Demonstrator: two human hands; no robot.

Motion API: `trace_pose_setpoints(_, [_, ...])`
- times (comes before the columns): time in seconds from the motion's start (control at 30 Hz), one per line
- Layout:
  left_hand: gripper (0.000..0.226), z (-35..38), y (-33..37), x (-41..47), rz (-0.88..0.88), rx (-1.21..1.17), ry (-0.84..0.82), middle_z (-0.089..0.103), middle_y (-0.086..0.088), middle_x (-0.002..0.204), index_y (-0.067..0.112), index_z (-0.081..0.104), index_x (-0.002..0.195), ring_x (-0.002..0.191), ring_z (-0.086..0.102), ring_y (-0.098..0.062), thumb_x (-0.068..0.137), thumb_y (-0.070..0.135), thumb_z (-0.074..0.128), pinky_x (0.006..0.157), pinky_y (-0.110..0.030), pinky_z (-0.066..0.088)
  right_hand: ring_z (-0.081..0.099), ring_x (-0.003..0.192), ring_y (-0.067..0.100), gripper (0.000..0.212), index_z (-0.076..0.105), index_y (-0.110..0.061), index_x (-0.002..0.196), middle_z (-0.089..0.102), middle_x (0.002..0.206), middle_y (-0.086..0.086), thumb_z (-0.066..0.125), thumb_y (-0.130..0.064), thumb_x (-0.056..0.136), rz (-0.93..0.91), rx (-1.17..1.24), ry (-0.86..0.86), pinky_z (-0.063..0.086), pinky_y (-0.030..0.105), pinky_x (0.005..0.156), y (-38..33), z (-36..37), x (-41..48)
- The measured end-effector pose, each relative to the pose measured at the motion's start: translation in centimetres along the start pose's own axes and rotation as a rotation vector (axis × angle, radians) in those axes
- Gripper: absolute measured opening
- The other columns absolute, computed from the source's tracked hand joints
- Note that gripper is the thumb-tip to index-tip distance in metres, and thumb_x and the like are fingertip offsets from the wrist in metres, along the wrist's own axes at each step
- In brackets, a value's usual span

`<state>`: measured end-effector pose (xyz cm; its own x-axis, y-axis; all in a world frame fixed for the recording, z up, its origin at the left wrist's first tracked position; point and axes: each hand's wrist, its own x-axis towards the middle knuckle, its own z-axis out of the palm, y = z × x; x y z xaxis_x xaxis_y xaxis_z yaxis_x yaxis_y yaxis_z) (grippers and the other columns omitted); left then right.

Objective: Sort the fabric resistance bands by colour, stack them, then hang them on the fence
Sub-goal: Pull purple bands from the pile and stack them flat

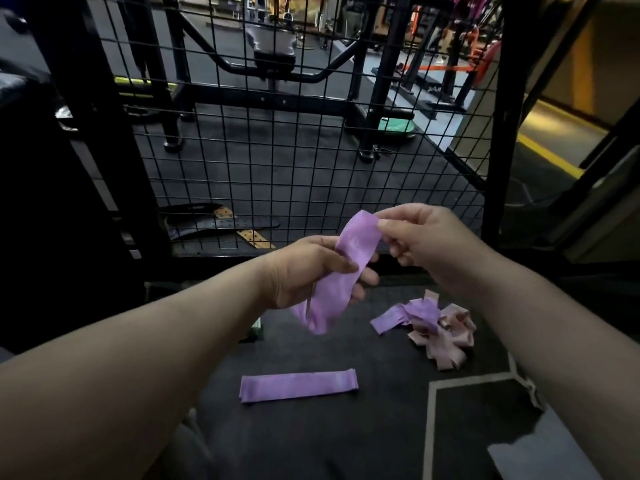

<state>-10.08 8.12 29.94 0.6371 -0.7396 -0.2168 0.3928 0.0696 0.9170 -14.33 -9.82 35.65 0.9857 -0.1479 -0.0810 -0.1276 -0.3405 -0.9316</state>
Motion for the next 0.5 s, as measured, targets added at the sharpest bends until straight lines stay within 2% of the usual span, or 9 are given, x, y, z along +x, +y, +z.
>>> trace_pose_setpoints(0.1, [0.022,0.2,0.2,0.2,-0.066,0.025,-0.049,0.070,-0.018,0.089,0.001,0.060,0.111,0.063,0.062,-0.029,0.094,-0.002,0.045,0.066,-0.034,0.054,0.055,0.066,0.010,0.012,0.069,-0.016,0.092,0.065,0.074,-0.003,0.061,-0.023,0.096,0.035,0.002,0.033,0.046,0.023,0.059,1.0,0.0,0.3])
trace_pose_setpoints(0.2, [0.015,0.5,0.3,0.3,-0.110,0.029,-0.067,0.070,-0.020,0.090,0.000,0.059,0.107,0.063,0.065,-0.030,0.095,0.003,0.050,0.064,-0.034,0.057,0.069,0.080,0.020,0.017,0.064,-0.010,0.097,0.071,0.087,0.007,0.053,-0.023,0.101,0.101,0.154,-0.015,0.058,0.034,0.074,1.3,0.2,0.2])
trace_pose_setpoints(0.37, [0.011,0.5,-0.1,0.4,-0.110,0.087,-0.090,0.068,-0.019,0.084,-0.001,0.061,0.102,0.061,0.065,-0.027,0.096,0.007,0.055,0.062,-0.031,0.057,0.073,0.075,0.023,0.020,0.060,-0.005,0.099,0.073,0.083,0.011,0.050,-0.022,0.103,0.111,0.324,0.074,0.058,0.030,0.061,1.8,1.0,0.0])
trace_pose_setpoints(0.5, [0.014,0.1,-0.2,0.4,-0.115,0.149,-0.123,0.068,-0.017,0.082,0.000,0.063,0.104,0.062,0.064,-0.027,0.096,0.008,0.057,0.064,-0.032,0.057,0.075,0.080,0.024,0.022,0.059,-0.005,0.096,0.074,0.082,0.010,0.048,-0.021,0.104,0.138,0.487,0.166,0.060,0.037,0.068,2.5,0.8,0.3])
